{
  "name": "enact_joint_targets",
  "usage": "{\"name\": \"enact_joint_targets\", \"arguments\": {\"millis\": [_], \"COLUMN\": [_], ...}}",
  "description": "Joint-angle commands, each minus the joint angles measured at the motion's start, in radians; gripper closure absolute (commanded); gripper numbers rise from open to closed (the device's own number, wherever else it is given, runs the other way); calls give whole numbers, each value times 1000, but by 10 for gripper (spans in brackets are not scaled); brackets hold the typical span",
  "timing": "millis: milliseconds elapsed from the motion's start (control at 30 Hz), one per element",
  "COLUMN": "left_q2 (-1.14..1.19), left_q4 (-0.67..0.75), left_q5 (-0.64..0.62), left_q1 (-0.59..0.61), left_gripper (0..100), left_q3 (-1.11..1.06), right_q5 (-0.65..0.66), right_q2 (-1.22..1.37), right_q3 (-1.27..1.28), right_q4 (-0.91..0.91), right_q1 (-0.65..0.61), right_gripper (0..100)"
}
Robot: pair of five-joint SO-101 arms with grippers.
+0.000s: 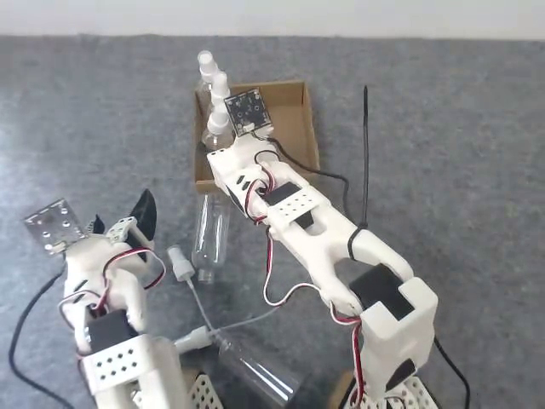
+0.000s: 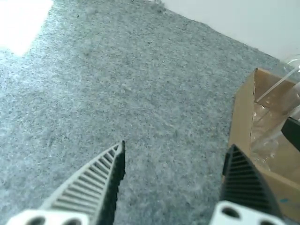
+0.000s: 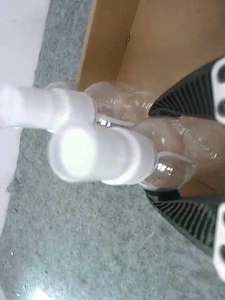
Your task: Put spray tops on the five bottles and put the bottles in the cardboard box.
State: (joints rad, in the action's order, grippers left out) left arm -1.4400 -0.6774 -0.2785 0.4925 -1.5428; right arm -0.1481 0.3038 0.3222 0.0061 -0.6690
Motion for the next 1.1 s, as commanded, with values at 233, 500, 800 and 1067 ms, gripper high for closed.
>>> {"name": "enact_joint_targets", "arguments": {"millis": [233,500,800,1067], "left_q2": [-18,-18,-18,-18], "left_q4": [26,26,26,26], "left_q5": [6,6,6,6], "left_q1": [-2,-2,-2,-2], "left_gripper": [681,681,681,681], "left_q3": [8,8,8,8], "right_q5": [-9,-9,-8,-8], "right_q2": [-13,-16,-16,-18], "right_q3": [-51,-49,-48,-52], "right_q4": [35,61,61,125], "right_q1": [5,-19,-24,-25], "right_gripper": [895,854,848,723]}}
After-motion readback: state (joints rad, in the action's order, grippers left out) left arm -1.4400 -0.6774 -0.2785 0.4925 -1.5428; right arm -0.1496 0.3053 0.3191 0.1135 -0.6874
